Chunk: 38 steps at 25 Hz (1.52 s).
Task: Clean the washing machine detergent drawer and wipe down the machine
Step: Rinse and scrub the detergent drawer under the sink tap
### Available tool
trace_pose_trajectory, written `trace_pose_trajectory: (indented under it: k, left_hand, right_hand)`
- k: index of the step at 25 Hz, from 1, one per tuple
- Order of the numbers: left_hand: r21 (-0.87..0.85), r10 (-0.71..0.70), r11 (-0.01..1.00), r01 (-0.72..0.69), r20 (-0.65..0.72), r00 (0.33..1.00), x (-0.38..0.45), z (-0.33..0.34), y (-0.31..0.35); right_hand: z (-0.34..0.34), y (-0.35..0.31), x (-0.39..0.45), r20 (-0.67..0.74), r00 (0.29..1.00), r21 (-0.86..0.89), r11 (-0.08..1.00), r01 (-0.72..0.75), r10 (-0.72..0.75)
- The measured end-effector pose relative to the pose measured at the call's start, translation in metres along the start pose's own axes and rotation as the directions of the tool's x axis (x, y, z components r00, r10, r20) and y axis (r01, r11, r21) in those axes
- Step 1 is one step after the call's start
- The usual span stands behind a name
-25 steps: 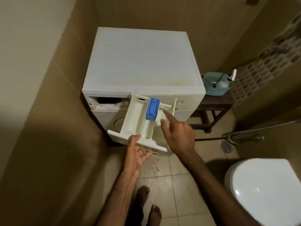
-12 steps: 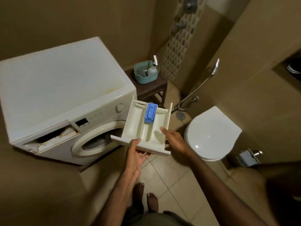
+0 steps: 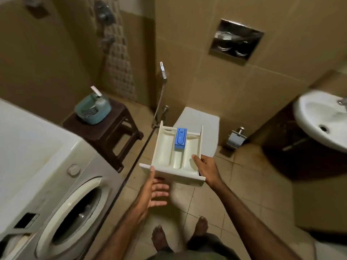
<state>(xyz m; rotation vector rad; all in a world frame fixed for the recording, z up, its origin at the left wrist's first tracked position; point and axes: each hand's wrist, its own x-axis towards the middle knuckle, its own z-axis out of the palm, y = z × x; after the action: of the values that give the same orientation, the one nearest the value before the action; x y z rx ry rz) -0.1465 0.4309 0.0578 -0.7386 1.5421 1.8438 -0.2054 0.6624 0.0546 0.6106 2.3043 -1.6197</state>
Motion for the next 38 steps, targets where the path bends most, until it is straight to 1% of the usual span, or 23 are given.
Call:
trace_pose_trajectory:
  k: [2,3,4,5,7,8,9,11,13,14,16,18,20,23,26,29,30,32,33,34,36,37,38]
  left_hand:
    - [0.078,0.016,0.997,-0.009,-0.087,0.996,0.011,0.016,0.01]
    - [0.109,0.054,0.993,-0.036,-0.169,0.984,0.019,0.031,0.016]
    - [0.098,0.097,0.992,-0.073,-0.269,0.958,0.023,0.029,0.02]
    - [0.085,0.132,0.99,-0.11,-0.339,0.931,0.028,0.031,0.027]
    - [0.13,0.196,0.979,-0.158,-0.371,0.908,0.045,0.071,0.047]
    - [0.154,0.229,0.971,-0.185,-0.355,0.906,0.055,0.092,0.058]
    - [0.194,0.27,0.957,-0.218,-0.309,0.912,0.064,0.116,0.07]
    - [0.318,0.346,0.905,-0.282,-0.164,0.924,0.082,0.174,0.093]
    - [0.464,0.343,0.832,-0.304,0.0,0.939,0.099,0.239,0.109]
    - [0.52,0.297,0.802,-0.294,0.08,0.952,0.105,0.27,0.114]
    - [0.582,0.137,0.773,-0.252,0.236,0.962,0.114,0.326,0.121]
    - [0.585,-0.013,0.78,-0.223,0.372,0.928,0.117,0.383,0.116]
    - [0.544,-0.077,0.807,-0.229,0.481,0.873,0.119,0.431,0.106]
    - [0.527,-0.101,0.822,-0.214,0.505,0.857,0.137,0.487,0.092]
    - [0.516,-0.116,0.835,-0.191,0.504,0.856,0.165,0.529,0.087]
    - [0.435,-0.128,0.888,-0.15,0.547,0.827,0.172,0.577,0.089]
    - [0.425,-0.121,0.891,-0.161,0.564,0.816,0.178,0.593,0.091]
    - [0.409,-0.121,0.901,-0.146,0.559,0.82,0.187,0.627,0.097]
    - [0.374,-0.117,0.919,-0.123,0.558,0.821,0.195,0.642,0.101]
    - [0.351,-0.115,0.931,-0.099,0.538,0.835,0.203,0.655,0.103]
    - [0.311,-0.112,0.949,-0.062,0.51,0.853,0.219,0.682,0.109]
    - [0.285,-0.096,0.957,-0.062,0.508,0.856,0.226,0.694,0.109]
    - [0.254,-0.08,0.965,-0.059,0.505,0.859,0.234,0.705,0.108]
  right_hand:
    - [-0.041,0.015,0.006,-0.098,0.995,0.033,0.999,-0.012,0.015]
    - [-0.068,0.023,0.009,-0.146,0.989,0.054,0.998,-0.022,0.03]
    - [-0.077,0.024,0.011,-0.156,0.987,0.044,0.999,-0.028,0.034]
    - [-0.088,0.025,0.012,-0.17,0.984,0.04,0.998,-0.042,0.048]
    - [-0.135,0.042,0.018,-0.206,0.975,0.1,0.993,-0.067,0.087]
    - [-0.158,0.048,0.02,-0.216,0.973,0.117,0.991,-0.062,0.086]
    - [-0.181,0.055,0.022,-0.223,0.971,0.125,0.99,-0.063,0.09]
    - [-0.227,0.068,0.028,-0.222,0.97,0.133,0.988,-0.074,0.102]
    - [-0.277,0.078,0.033,-0.213,0.971,0.129,0.988,-0.082,0.108]
    - [-0.299,0.083,0.036,-0.202,0.973,0.124,0.988,-0.089,0.112]
    - [-0.34,0.091,0.04,-0.187,0.974,0.13,0.986,-0.106,0.129]
    - [-0.379,0.1,0.04,-0.182,0.974,0.157,0.982,-0.108,0.136]
    - [-0.411,0.111,0.043,-0.178,0.972,0.18,0.977,-0.118,0.15]
    - [-0.456,0.13,0.049,-0.18,0.965,0.209,0.966,-0.153,0.191]
    - [-0.501,0.145,0.06,-0.189,0.95,0.288,0.939,-0.188,0.248]
    - [-0.55,0.147,0.075,-0.202,0.941,0.32,0.926,-0.2,0.273]
    - [-0.568,0.146,0.079,-0.205,0.939,0.336,0.921,-0.198,0.277]
    - [-0.604,0.146,0.087,-0.227,0.922,0.374,0.903,-0.213,0.312]
    - [-0.62,0.148,0.093,-0.261,0.901,0.396,0.89,-0.228,0.347]
    - [-0.633,0.15,0.099,-0.309,0.864,0.429,0.869,-0.246,0.397]
    - [-0.651,0.15,0.112,-0.419,0.736,0.546,0.795,-0.264,0.532]
    - [-0.654,0.145,0.115,-0.44,0.676,0.609,0.75,-0.259,0.591]
    - [-0.652,0.136,0.116,-0.426,0.644,0.669,0.701,-0.249,0.636]
